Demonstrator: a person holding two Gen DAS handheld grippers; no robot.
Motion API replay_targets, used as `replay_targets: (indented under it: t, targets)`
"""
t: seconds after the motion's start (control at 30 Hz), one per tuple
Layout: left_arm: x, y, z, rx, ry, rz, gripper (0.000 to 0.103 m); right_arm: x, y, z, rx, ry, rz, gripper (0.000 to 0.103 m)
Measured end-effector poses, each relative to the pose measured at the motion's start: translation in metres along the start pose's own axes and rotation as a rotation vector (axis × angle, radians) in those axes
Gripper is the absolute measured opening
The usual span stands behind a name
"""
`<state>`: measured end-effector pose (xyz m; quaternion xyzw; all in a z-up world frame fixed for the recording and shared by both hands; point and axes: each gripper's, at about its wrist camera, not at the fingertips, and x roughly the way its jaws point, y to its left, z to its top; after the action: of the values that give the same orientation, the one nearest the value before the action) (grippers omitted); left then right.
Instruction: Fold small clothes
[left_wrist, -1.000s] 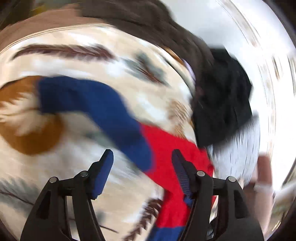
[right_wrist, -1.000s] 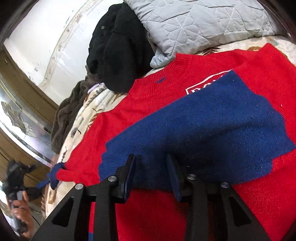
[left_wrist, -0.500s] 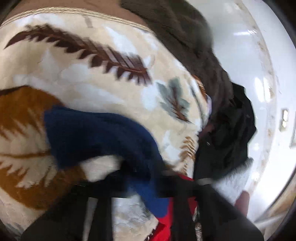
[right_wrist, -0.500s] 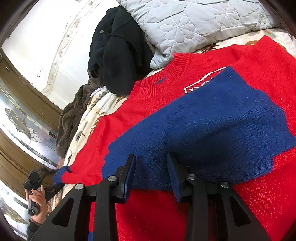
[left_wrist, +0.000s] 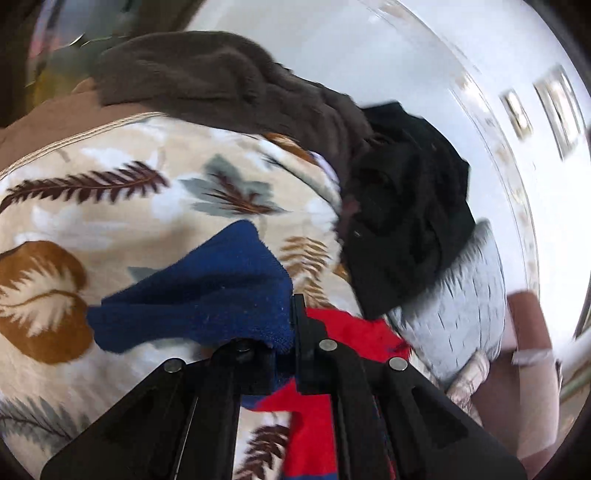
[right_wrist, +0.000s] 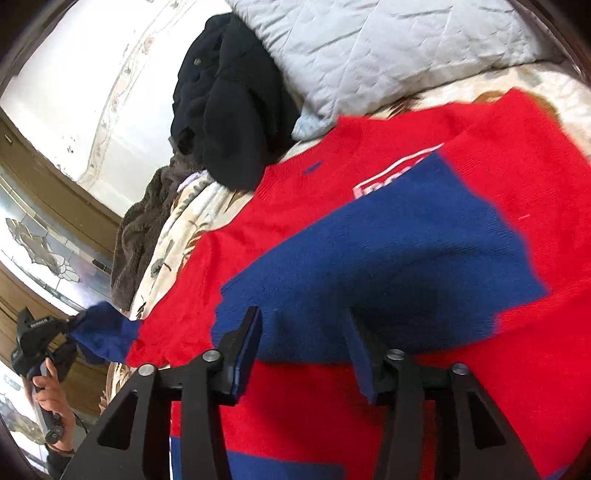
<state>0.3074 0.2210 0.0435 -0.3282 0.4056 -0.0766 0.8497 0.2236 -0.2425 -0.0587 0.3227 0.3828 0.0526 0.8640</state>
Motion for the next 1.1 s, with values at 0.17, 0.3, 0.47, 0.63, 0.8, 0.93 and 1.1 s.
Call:
replay_targets:
  t: [0.17,0.3,0.47,0.63,0.8,0.93,1.1]
  targets:
    - [0.011,-0.053,-0.023,0.090,0.041,-0.028,0.004,-0.032,-0.025,0.004,-0.032,-0.027,-0.078,0.052]
    - [0.023,-0.093,-0.047,0.147,0.087,-0.051,0.004,-0.045,-0.050,-0.002,-0.028,-0.043,-0.118,0.053]
    - [0.044,-0.136,-0.079,0.187,0.163,-0.073,0.004,-0.047,-0.073,-0.016,0.016,-0.072,-0.050,0.054]
    - [0.068,-0.171,-0.114,0.237,0.224,-0.069,0.004,-0.047,-0.074,-0.016,0.021,-0.076,-0.029,0.055]
    - [0.115,-0.198,-0.159,0.284,0.322,-0.030,0.004,-0.051,-0.080,-0.018,0.044,-0.089,0.013,0.055]
    - [0.157,-0.208,-0.197,0.330,0.389,0.049,0.006,-0.053,-0.082,-0.019,0.053,-0.094,0.032,0.055]
    - [0.186,-0.201,-0.225,0.360,0.478,0.114,0.033,-0.054,-0.084,-0.018,0.063,-0.099,0.049,0.055]
